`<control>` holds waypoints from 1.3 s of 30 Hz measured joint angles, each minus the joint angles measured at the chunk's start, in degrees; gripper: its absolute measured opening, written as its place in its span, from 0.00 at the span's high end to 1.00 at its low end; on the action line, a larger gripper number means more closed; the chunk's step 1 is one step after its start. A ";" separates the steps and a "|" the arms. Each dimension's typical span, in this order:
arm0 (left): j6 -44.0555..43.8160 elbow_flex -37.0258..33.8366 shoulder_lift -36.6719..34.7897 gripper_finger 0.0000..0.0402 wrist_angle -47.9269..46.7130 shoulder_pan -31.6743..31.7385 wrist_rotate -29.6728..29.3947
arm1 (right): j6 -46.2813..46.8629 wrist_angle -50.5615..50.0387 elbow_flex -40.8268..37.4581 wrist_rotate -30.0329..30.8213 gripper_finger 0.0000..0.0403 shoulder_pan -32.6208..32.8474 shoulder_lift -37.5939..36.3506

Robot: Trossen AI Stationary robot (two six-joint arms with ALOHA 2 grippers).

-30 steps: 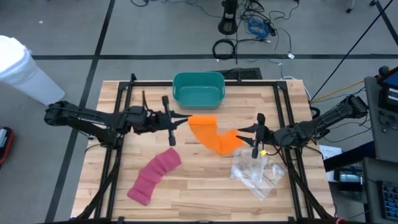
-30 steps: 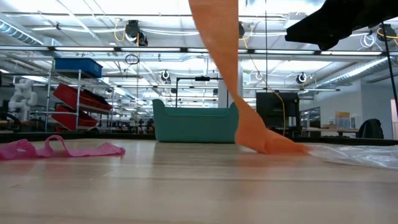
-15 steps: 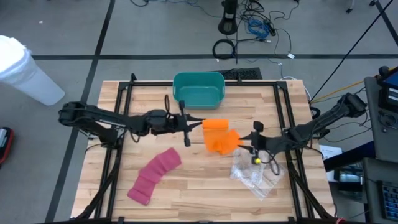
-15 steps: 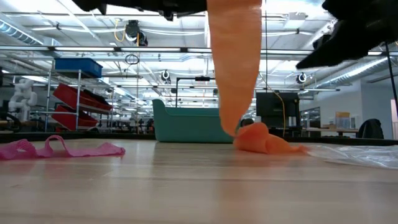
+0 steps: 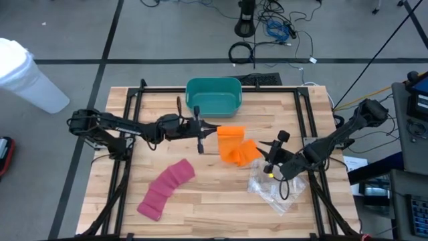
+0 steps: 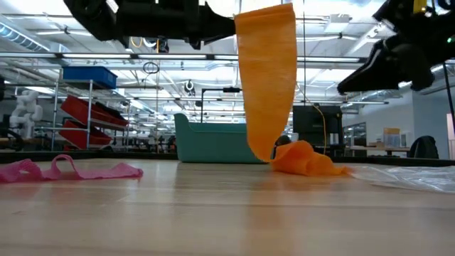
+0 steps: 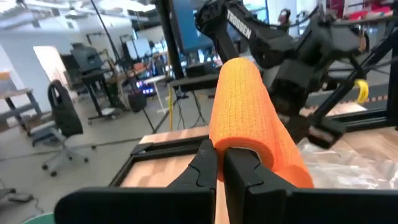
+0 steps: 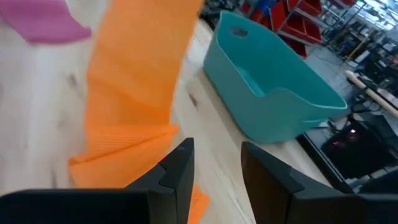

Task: Roll bandage
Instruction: Roll the orange bandage

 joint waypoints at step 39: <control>25.15 -0.36 -1.13 0.99 1.29 -8.75 -18.11 | -9.93 49.50 -0.02 -38.81 0.60 -14.85 18.57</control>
